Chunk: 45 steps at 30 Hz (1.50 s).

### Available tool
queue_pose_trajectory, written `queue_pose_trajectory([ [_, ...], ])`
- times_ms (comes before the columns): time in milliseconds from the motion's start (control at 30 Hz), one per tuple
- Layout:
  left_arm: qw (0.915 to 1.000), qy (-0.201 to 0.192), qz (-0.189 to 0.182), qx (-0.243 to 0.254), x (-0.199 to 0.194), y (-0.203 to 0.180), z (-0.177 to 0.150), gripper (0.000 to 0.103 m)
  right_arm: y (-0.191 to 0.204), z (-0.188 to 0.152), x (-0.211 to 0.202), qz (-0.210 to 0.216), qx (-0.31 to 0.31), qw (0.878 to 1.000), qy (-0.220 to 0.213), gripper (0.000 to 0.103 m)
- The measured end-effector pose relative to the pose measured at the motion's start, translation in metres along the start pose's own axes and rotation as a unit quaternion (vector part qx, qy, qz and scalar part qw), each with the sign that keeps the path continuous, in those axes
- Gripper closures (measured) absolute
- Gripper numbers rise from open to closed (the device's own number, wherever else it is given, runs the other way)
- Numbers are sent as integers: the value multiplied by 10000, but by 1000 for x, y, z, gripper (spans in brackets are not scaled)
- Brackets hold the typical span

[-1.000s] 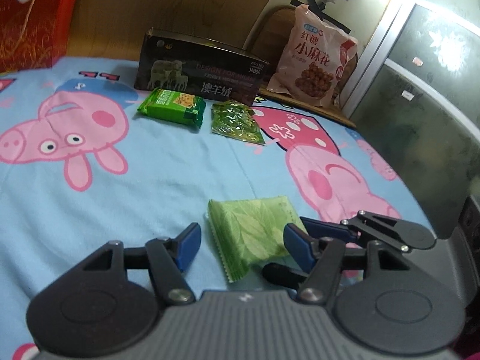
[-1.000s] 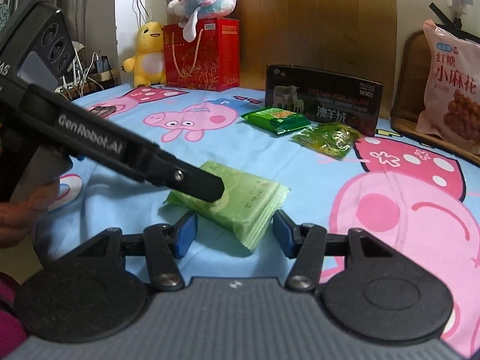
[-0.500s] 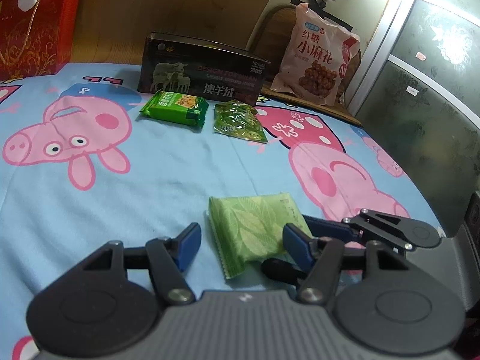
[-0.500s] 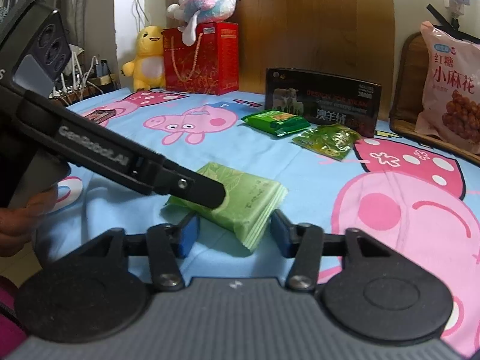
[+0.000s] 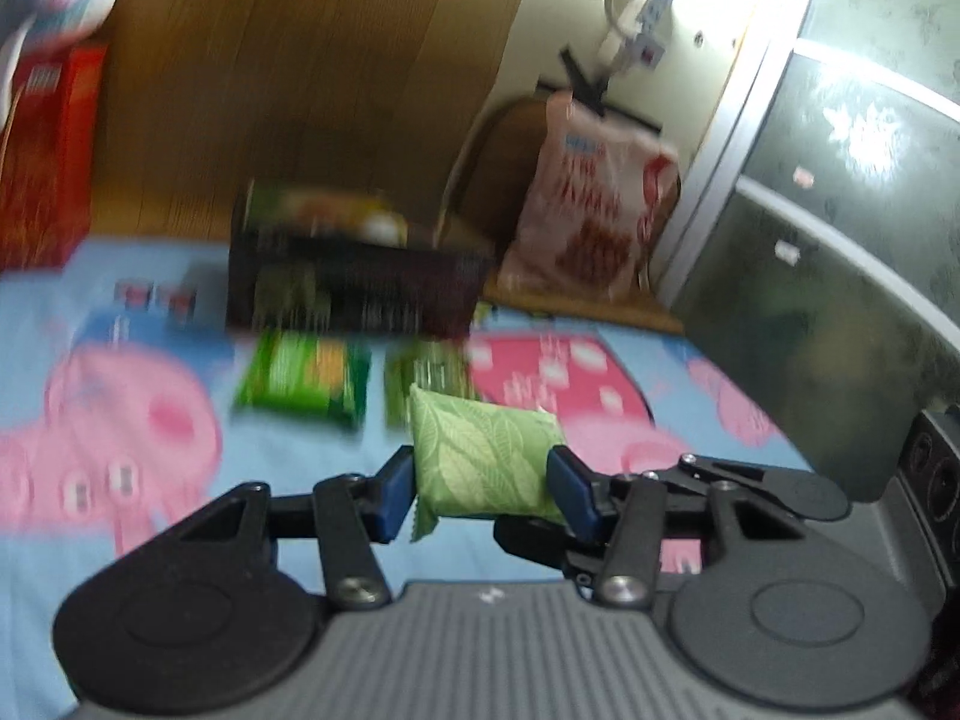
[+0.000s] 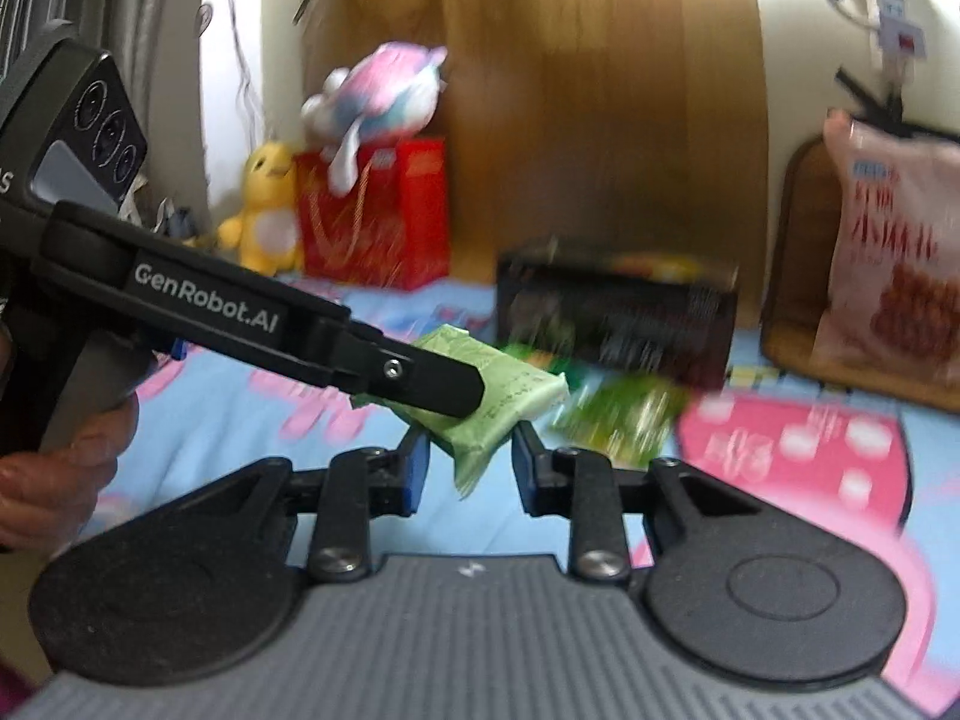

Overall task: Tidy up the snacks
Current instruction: 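Carry the wafer packet into the black box and open the left tool, then grasp the bright green biscuit packet with the left tool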

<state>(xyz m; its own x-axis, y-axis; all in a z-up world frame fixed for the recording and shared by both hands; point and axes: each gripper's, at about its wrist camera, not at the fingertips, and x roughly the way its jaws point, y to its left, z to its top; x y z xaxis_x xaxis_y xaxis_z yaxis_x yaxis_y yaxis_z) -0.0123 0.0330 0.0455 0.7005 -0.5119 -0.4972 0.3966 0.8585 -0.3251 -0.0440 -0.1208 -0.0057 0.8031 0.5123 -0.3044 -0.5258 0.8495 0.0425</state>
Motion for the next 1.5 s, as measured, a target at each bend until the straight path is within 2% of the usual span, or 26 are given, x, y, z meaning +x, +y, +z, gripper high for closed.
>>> queue_pose_trajectory([
  [233, 9988, -447, 175, -32, 48, 24, 84, 56, -46, 59, 62, -227, 9, 9992, -322, 70],
  [267, 9983, -523, 240, -44, 56, 29, 97, 53, -53, 67, 75, -247, 30, 9990, -363, 70],
  [300, 9977, -596, 331, -40, 66, 34, 108, 43, -58, 75, 88, -258, 51, 9989, -388, 67],
  [367, 9961, -610, 637, -79, 89, 46, 126, 32, -67, 87, 117, -235, 103, 9993, -278, 59],
  [433, 9942, -459, 947, -215, 103, 58, 135, 38, -76, 89, 130, -431, 232, 9985, -227, 58],
  [467, 9938, -438, 971, -326, 103, 64, 135, 40, -82, 88, 126, -474, 375, 9978, -268, 58],
  [567, 9939, -693, 636, -580, 79, 81, 117, 39, -100, 67, 97, -381, 878, 9943, -477, 59],
  [667, 9924, -704, 556, -839, 63, 97, 91, 39, -119, 37, 77, -461, 1400, 9888, -231, 58],
  [733, 9921, -573, 474, -1013, 62, 105, 73, 39, -130, 18, 73, -498, 1789, 9826, 65, 59],
  [833, 9918, -336, 556, -1100, 70, 111, 56, 39, -136, -5, 68, -546, 2145, 9747, 322, 59],
  [1033, 9903, 66, 512, -1290, 82, 120, 37, 39, -138, -5, 86, -422, 2472, 9668, 496, 58],
  [1167, 9910, 187, 614, -1172, 88, 114, 32, 39, -130, 2, 93, -377, 2475, 9669, 492, 57],
  [1267, 9890, 251, 616, -1320, 90, 117, 27, 39, -109, 11, 90, 131, 2357, 9708, 420, 57],
  [1300, 9887, 247, 614, -1348, 91, 117, 27, 40, -102, 12, 93, 357, 2326, 9706, 503, 57],
  [1367, 9886, 246, 613, -1356, 91, 117, 27, 40, -86, 12, 103, 538, 2129, 9727, 749, 57],
  [1433, 9890, 293, 557, -1338, 92, 113, 26, 45, -72, 8, 118, 591, 1881, 9747, 1057, 57],
  [1500, 9901, 422, 421, -1271, 93, 102, 23, 53, -58, 6, 124, 660, 1617, 9788, 1072, 60],
])
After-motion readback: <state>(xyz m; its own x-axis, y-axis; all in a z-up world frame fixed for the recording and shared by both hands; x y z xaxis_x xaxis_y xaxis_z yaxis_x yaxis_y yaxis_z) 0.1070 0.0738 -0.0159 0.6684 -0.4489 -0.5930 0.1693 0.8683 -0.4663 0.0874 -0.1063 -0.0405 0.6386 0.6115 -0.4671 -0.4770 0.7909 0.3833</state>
